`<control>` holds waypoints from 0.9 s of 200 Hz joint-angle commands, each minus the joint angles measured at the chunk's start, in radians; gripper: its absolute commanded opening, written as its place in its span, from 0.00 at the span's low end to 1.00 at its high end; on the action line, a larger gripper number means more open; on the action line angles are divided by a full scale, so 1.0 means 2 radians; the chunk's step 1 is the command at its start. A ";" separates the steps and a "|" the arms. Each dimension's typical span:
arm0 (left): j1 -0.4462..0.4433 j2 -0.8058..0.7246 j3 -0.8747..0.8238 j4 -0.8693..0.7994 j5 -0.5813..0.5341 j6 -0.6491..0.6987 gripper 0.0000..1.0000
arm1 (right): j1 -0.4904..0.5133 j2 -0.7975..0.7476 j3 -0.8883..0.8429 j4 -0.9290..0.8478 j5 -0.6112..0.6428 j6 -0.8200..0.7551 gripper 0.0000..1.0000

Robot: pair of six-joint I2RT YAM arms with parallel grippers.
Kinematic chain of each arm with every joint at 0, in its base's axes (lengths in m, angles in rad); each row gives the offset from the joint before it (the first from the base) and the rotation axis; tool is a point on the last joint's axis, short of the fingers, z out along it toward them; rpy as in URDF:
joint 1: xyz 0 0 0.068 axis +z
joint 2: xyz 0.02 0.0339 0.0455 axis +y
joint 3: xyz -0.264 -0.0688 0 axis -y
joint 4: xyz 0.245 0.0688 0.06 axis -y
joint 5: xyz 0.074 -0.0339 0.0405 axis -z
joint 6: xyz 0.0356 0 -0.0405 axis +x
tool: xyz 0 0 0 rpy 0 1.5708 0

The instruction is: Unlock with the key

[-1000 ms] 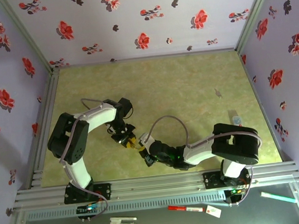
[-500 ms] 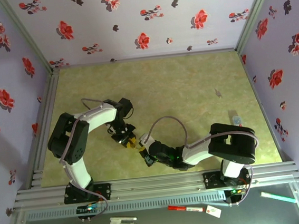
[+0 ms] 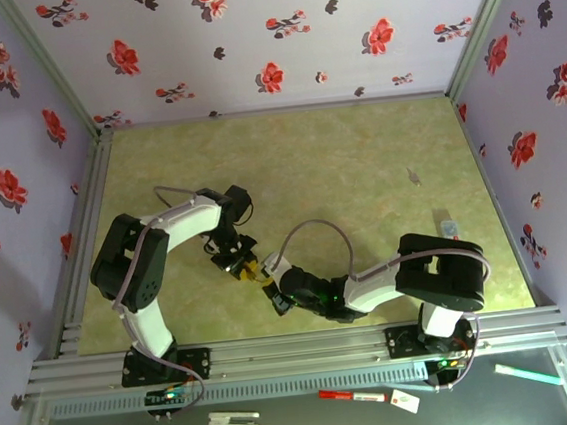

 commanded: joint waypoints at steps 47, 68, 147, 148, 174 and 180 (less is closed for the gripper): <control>-0.006 0.017 0.002 0.007 -0.006 0.000 0.00 | 0.004 0.002 0.032 0.002 0.023 -0.009 0.00; -0.006 0.017 0.002 0.008 -0.005 0.001 0.00 | 0.003 0.004 0.033 -0.001 0.029 -0.007 0.00; -0.006 0.016 0.003 0.009 -0.004 0.001 0.00 | 0.003 -0.006 0.050 -0.014 0.046 -0.022 0.00; -0.006 0.016 0.003 0.010 -0.004 0.002 0.00 | 0.003 -0.006 0.050 -0.014 0.046 -0.022 0.00; -0.006 0.017 0.002 0.009 -0.004 0.005 0.00 | 0.003 -0.008 0.053 -0.020 0.048 -0.024 0.00; -0.006 0.017 0.001 0.009 -0.004 0.005 0.00 | 0.004 -0.009 0.053 -0.023 0.048 -0.025 0.00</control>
